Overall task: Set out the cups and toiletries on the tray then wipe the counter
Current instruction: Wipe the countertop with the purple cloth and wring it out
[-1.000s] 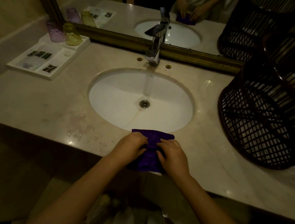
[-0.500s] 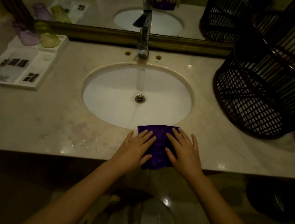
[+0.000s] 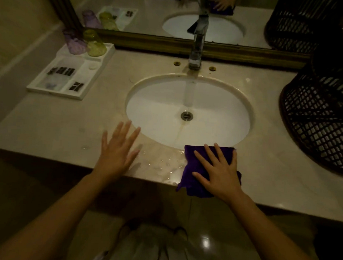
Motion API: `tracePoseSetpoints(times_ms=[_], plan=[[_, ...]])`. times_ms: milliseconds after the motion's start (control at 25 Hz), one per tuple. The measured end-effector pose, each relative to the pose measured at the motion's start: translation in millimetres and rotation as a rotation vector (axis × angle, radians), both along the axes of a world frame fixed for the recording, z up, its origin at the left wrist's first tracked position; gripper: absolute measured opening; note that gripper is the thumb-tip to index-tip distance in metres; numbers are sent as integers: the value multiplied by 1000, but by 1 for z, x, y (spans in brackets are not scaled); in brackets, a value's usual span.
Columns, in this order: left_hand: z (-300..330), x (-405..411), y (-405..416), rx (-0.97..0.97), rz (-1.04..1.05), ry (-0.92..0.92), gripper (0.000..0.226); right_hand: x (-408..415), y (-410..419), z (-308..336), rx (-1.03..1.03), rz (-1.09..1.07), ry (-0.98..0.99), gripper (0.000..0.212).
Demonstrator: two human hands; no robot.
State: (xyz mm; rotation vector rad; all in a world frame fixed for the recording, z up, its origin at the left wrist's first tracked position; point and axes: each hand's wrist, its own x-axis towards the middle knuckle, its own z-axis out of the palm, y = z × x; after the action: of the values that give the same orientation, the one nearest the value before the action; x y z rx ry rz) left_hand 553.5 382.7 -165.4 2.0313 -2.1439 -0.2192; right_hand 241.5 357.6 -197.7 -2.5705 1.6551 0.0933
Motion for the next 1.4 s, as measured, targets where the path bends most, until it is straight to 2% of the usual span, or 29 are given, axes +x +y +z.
tracePoseSetpoints(times_ms=[120, 240, 320, 720, 920, 1080, 1400], plan=[[-10, 88, -21, 41, 187, -46, 61, 6, -4, -1, 4, -40, 17, 73], [-28, 169, -29, 188, 250, -181, 63, 13, -2, -2, 3, -75, 36, 74], [-43, 198, -23, 208, 248, -108, 55, 21, 0, -4, -7, -122, 59, 74], [-65, 206, -18, 88, 221, -78, 49, 80, 10, -14, -6, -408, 61, 77], [-67, 207, -19, 67, 219, -60, 50, 177, 21, -14, 16, -582, -10, 84], [-69, 207, -20, 62, 216, -91, 51, 253, 13, -17, 13, -435, -38, 81], [-64, 206, -20, 87, 208, -81, 52, 253, 50, -13, 9, 121, -64, 53]])
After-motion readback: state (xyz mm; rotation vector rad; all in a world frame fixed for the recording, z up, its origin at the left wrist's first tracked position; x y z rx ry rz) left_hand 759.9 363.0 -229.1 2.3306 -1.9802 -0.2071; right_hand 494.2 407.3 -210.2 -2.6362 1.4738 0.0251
